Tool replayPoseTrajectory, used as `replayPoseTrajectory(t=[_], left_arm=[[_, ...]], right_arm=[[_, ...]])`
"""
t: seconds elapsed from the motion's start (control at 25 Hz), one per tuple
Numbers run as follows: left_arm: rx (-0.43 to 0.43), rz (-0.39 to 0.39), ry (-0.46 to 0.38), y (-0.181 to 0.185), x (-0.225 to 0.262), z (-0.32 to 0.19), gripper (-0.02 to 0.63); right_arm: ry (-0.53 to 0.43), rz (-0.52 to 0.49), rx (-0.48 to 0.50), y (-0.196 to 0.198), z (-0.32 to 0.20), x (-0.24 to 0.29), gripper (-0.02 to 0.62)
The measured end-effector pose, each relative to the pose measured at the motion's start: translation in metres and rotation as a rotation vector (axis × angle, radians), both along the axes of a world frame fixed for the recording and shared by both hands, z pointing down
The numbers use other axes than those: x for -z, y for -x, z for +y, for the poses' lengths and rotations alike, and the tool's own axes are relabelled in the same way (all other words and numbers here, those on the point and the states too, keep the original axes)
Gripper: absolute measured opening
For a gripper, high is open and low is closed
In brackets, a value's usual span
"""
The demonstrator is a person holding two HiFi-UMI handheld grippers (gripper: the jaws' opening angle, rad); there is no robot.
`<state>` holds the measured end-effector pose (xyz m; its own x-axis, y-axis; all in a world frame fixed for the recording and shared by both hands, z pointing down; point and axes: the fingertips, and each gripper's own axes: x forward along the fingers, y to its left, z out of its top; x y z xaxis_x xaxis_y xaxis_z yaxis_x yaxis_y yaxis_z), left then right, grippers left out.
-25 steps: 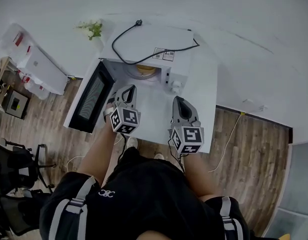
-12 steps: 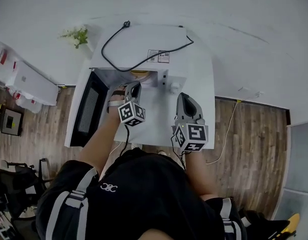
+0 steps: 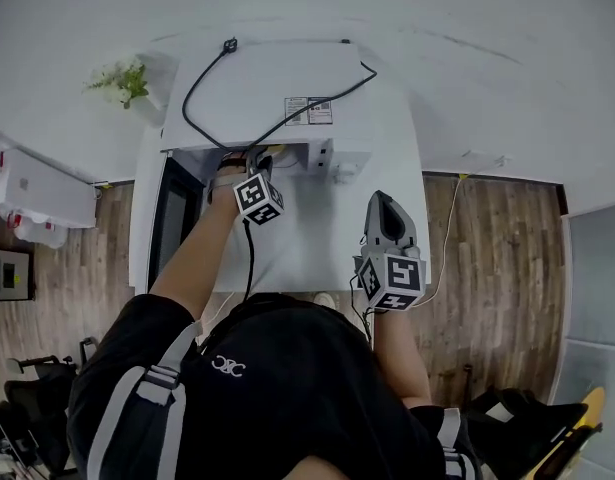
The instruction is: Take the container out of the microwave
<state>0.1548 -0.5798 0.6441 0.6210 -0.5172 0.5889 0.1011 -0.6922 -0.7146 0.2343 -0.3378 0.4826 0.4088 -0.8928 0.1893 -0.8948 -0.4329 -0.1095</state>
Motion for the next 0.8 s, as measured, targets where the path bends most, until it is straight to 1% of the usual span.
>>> replayPoseTrajectory(t=[0.16, 0.24, 0.32, 0.36, 0.48, 0.52, 0.64, 0.8], left_arm=[[-0.031, -0.069, -0.051, -0.005, -0.012, -0.012, 0.13], [-0.033, -0.084, -0.069, -0.007, -0.015, -0.017, 0.13], [-0.034, -0.093, -0.064, -0.01, -0.018, -0.018, 0.132], [-0.034, -0.104, -0.06, -0.012, -0.021, -0.019, 0.143], [-0.043, -0.153, -0.058, -0.016, -0.027, -0.02, 0.147], [-0.047, -0.17, -0.059, -0.017, -0.029, -0.021, 0.141], [-0.06, -0.208, -0.072, -0.019, -0.029, -0.02, 0.089], [-0.064, -0.248, -0.068, -0.016, -0.027, -0.016, 0.071]], right_arm=[[0.024, -0.007, -0.047, 0.001, 0.007, -0.008, 0.005], [0.031, -0.005, -0.059, 0.002, 0.008, -0.01, 0.005], [0.037, -0.002, -0.068, 0.003, 0.01, -0.011, 0.005], [0.04, -0.001, -0.073, 0.003, 0.012, -0.012, 0.005], [0.048, -0.002, -0.085, 0.003, 0.016, -0.014, 0.005], [0.049, -0.003, -0.089, 0.003, 0.017, -0.015, 0.005], [0.052, -0.005, -0.094, 0.002, 0.018, -0.016, 0.005], [0.05, -0.006, -0.083, 0.001, 0.016, -0.016, 0.005]])
